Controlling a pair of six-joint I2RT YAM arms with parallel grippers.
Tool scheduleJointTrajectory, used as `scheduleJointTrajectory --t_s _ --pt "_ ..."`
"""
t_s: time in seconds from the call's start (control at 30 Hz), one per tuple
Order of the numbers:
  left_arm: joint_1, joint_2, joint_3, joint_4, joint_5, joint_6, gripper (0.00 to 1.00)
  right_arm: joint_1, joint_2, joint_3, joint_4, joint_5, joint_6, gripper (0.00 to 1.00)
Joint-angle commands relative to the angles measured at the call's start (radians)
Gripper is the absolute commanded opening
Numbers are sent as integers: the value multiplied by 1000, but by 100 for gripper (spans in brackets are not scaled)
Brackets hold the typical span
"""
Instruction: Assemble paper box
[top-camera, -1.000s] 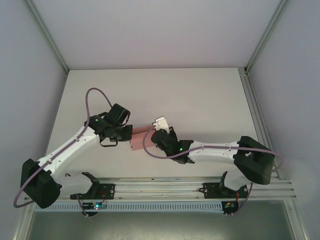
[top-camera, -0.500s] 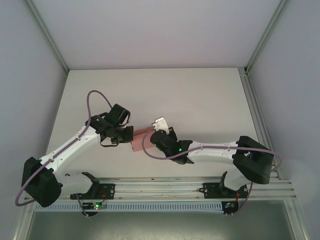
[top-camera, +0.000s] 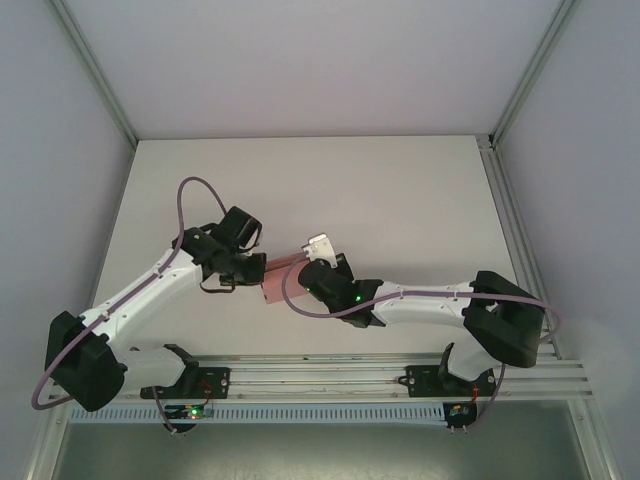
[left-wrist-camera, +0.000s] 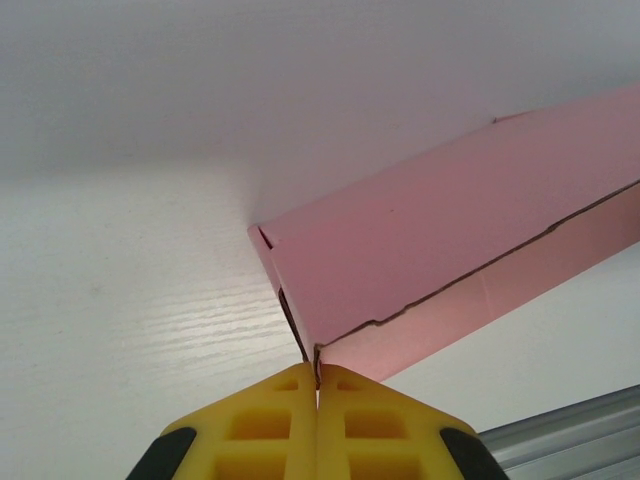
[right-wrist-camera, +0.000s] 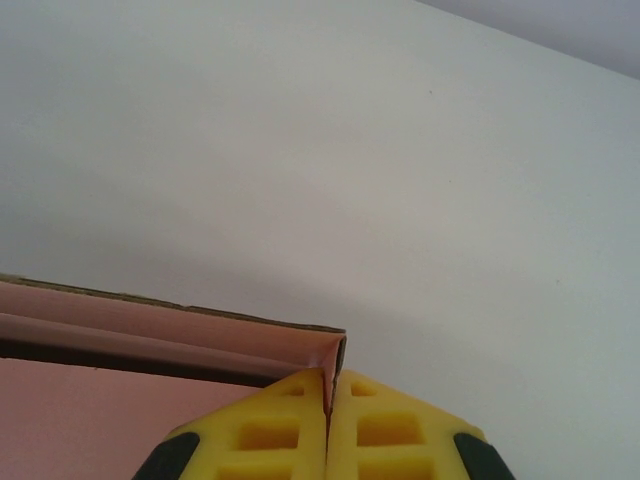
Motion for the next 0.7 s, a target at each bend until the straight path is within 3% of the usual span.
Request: scheduleJointTrajectory --t_s 0.0,0.3,0.53,0.67 --pt "1 16 1 -126 -4 44 0 18 45 -25 -141 -93 -4 0" --pt "-6 17 -115 4 67 21 0 18 40 -71 -51 -116 -29 0" --pt "-26 14 -237 47 11 -43 0 16 22 -165 74 -127 -42 0" --pt "-43 54 -236 63 -36 -39 0 11 -33 -166 119 -171 -82 6"
